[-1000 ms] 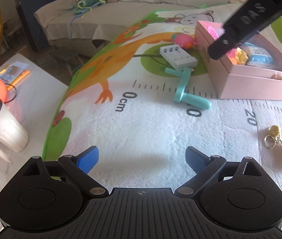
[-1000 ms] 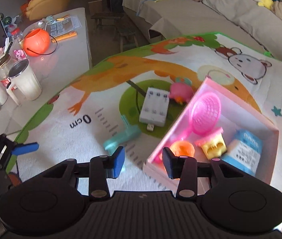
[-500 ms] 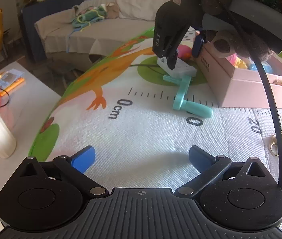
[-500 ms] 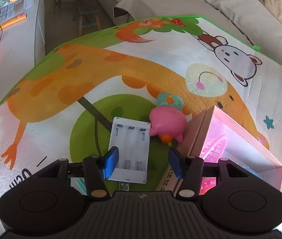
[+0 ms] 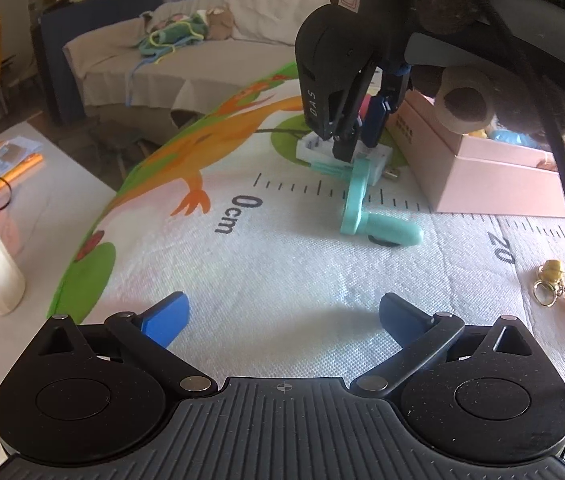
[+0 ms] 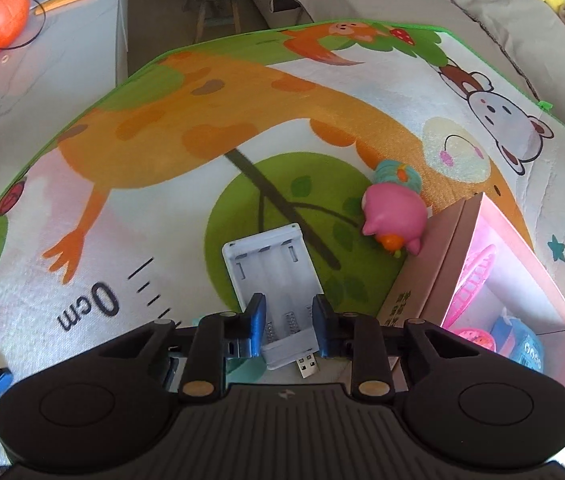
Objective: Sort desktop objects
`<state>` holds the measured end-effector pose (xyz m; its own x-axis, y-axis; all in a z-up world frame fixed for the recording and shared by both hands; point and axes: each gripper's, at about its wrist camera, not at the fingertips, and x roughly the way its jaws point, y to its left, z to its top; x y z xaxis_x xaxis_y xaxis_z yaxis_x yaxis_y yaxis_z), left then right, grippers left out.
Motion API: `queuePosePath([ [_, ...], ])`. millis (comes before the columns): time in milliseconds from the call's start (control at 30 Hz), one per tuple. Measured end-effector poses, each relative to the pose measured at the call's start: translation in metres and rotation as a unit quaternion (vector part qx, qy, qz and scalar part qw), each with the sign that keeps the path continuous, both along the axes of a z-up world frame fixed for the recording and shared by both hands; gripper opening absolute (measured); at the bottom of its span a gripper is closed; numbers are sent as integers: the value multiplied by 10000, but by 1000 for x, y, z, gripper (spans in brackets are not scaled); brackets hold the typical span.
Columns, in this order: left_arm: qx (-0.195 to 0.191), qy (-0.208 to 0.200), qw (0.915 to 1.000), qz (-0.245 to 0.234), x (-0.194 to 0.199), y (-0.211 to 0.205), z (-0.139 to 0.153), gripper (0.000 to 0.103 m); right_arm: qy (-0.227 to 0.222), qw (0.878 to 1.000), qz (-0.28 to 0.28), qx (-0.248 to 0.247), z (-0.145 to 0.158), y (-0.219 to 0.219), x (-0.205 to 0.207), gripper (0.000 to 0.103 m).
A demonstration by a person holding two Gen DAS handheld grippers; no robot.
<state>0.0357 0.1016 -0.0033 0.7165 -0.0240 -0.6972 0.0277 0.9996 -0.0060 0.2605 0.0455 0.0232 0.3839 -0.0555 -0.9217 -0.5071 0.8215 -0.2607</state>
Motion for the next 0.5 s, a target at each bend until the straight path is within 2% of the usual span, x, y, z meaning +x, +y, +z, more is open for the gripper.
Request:
queuePosePath([
  [500,44,121,9996,-239,-19,-8,2,103,508,9973,382,371,4,-8,-74,27],
])
